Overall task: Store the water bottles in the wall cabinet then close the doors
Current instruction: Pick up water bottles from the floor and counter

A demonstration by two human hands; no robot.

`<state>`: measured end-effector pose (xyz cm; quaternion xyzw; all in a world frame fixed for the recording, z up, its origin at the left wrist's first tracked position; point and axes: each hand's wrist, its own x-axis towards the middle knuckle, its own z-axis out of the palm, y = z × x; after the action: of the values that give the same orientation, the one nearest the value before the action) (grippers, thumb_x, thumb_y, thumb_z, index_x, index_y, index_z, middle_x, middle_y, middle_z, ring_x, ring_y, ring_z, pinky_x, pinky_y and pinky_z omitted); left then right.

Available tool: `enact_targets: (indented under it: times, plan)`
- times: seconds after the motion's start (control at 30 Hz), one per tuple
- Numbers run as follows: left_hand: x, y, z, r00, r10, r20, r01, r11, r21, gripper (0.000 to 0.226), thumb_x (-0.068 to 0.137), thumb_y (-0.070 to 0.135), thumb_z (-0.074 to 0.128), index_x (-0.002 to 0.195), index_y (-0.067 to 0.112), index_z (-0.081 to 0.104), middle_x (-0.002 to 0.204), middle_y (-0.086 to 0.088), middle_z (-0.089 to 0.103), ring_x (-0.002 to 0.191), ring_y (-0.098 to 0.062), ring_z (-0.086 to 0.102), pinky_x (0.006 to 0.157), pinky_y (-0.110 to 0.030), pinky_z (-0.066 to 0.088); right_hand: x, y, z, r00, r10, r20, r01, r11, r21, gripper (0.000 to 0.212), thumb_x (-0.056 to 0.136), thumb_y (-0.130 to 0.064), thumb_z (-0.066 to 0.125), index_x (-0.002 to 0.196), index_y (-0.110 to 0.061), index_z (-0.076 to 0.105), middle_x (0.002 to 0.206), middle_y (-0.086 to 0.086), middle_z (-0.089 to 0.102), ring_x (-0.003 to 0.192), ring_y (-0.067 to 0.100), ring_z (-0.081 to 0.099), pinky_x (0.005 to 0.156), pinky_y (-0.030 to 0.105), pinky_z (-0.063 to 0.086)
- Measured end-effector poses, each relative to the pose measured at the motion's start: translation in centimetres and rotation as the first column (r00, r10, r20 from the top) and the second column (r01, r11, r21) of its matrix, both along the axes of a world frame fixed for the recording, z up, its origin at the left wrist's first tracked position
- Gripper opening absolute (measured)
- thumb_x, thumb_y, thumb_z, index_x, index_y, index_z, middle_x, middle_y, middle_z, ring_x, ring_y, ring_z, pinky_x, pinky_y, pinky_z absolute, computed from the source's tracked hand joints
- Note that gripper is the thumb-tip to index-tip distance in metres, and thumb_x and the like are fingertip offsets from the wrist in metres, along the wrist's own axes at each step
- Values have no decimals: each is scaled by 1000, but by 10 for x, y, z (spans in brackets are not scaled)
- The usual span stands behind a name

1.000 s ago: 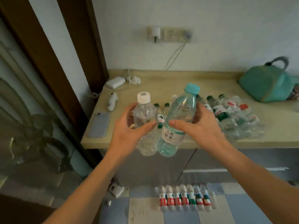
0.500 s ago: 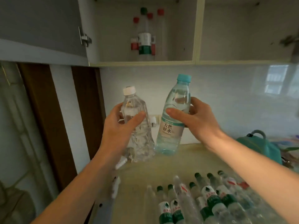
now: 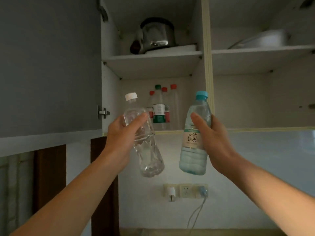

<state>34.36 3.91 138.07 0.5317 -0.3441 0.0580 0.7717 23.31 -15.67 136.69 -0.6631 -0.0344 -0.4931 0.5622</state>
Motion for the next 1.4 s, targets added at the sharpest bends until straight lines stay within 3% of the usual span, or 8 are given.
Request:
enact_targets:
  times: [0.13, 0.33, 0.53, 0.83, 1.03, 1.17, 1.3, 1.4]
  plan:
    - [28, -22, 36, 1000, 9, 3, -9, 999, -52, 32, 81, 40, 82, 107, 26, 71, 94, 3, 79, 83, -16, 77, 62, -32, 60, 32, -14, 33, 996, -59, 65, 60, 998, -20, 27, 94, -45, 63, 114, -26, 61, 95, 3, 74, 82, 19, 75, 70, 36, 63]
    - [82, -60, 80, 993, 28, 119, -23, 999, -39, 27, 84, 40, 78, 107, 25, 72, 95, 4, 78, 87, -15, 76, 76, -36, 61, 82, -36, 75, 968, -226, 104, 240, 960, -144, 41, 93, -53, 60, 126, -29, 52, 101, -2, 71, 88, 17, 74, 81, 49, 61]
    - [136, -90, 103, 988, 52, 144, -46, 998, -47, 30, 84, 39, 79, 109, 26, 69, 97, 4, 75, 81, -12, 75, 56, -24, 57, 125, -57, 96, 903, -418, 103, 430, 880, -203, 72, 94, -58, 56, 151, -21, 34, 127, 5, 62, 114, 24, 64, 98, 54, 53]
    - [191, -120, 91, 959, 122, 255, -133, 991, 25, 28, 89, 46, 72, 108, 26, 65, 103, 1, 72, 94, -20, 71, 84, -47, 60, 182, -82, 95, 859, -513, 10, 498, 829, -256, 81, 93, -58, 56, 156, -19, 23, 139, 10, 52, 125, 30, 55, 104, 55, 48]
    - [205, -111, 89, 898, 100, 429, -238, 929, 282, 46, 88, 45, 74, 125, 26, 53, 106, 7, 67, 89, -11, 70, 73, -31, 60, 198, -89, 88, 836, -547, -40, 519, 812, -268, 83, 93, -60, 55, 156, -18, 21, 141, 11, 50, 127, 30, 53, 104, 55, 47]
    - [217, -99, 70, 873, 60, 484, -312, 831, 460, 61, 77, 42, 84, 127, 25, 54, 112, 7, 68, 99, -12, 66, 85, -34, 56, 181, -98, 89, 853, -488, -182, 405, 841, -360, 69, 89, -45, 70, 145, -19, 38, 123, 4, 63, 108, 22, 65, 92, 45, 56]
    - [223, -99, 61, 861, 77, 502, -340, 823, 455, 60, 74, 44, 86, 124, 27, 58, 107, 11, 68, 94, -9, 66, 76, -29, 53, 160, -117, 80, 824, -402, -399, 235, 883, -406, 41, 77, -28, 85, 111, -24, 64, 96, -1, 75, 87, 15, 75, 78, 37, 63]
    - [224, -109, 66, 875, 53, 482, -314, 819, 481, 56, 74, 39, 88, 120, 27, 59, 103, 11, 68, 89, -6, 65, 69, -24, 51, 161, -124, 78, 828, -373, -419, 209, 899, -386, 33, 76, -27, 86, 103, -25, 68, 93, -3, 77, 84, 14, 75, 71, 30, 64]
